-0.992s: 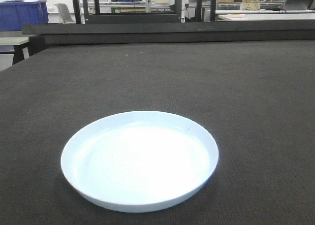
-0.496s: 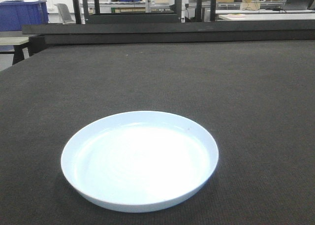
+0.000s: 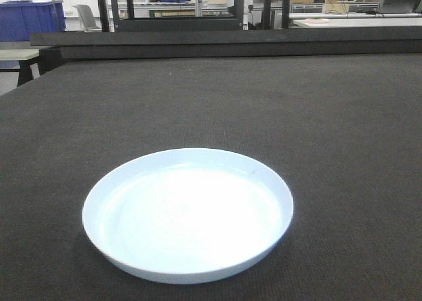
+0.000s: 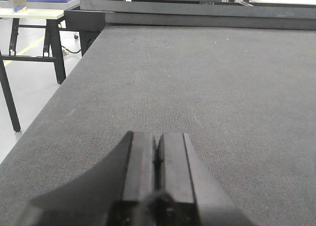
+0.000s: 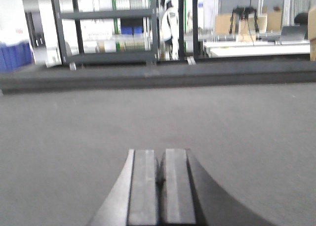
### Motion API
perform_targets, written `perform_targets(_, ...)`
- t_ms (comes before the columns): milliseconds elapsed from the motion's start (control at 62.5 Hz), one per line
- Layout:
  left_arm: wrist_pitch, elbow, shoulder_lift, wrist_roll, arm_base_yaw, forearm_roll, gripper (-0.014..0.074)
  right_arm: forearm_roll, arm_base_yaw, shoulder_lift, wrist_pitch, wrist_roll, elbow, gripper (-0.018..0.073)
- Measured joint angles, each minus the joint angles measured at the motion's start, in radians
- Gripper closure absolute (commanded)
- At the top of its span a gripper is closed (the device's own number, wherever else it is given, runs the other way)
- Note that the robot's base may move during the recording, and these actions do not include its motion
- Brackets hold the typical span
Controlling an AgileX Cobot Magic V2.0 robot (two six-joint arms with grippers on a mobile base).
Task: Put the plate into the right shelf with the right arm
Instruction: 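Move the right gripper above the white plate on the table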
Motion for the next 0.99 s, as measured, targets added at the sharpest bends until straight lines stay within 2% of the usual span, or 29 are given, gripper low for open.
perform_targets(96, 0.0, 0.0, 0.0, 0.0, 0.0, 0.0, 0.0643, 0.03, 0.0, 0.0, 0.004, 0.096, 0.0, 0.0503)
perform_targets(176, 0.0, 0.0, 0.0, 0.0, 0.0, 0.0, 0.0643, 0.035, 0.0, 0.0, 0.068, 0.135, -0.019, 0.0503)
perform_targets(288, 0.0, 0.0, 0.0, 0.0, 0.0, 0.0, 0.0643, 0.023, 0.0, 0.0, 0.206, 0.14, -0.122, 0.0503)
perform_targets(432, 0.0, 0.0, 0.0, 0.0, 0.0, 0.0, 0.0643, -0.003, 0.002, 0.022, 0.437, 0.081, -0.334, 0.0503)
perform_targets(560, 0.0, 0.0, 0.0, 0.0, 0.0, 0.0, 0.0643, 0.031, 0.008, 0.143, 0.636, -0.05, -0.547, 0.0503)
perform_targets(768, 0.0, 0.0, 0.0, 0.0, 0.0, 0.0, 0.0643, 0.292, 0.012, 0.422, 0.932, -0.359, -0.764, 0.0503)
perform_targets(992, 0.0, 0.0, 0.0, 0.0, 0.0, 0.0, 0.0643, 0.445, 0.018, 0.671, 1.042, -0.544, -0.824, 0.0503)
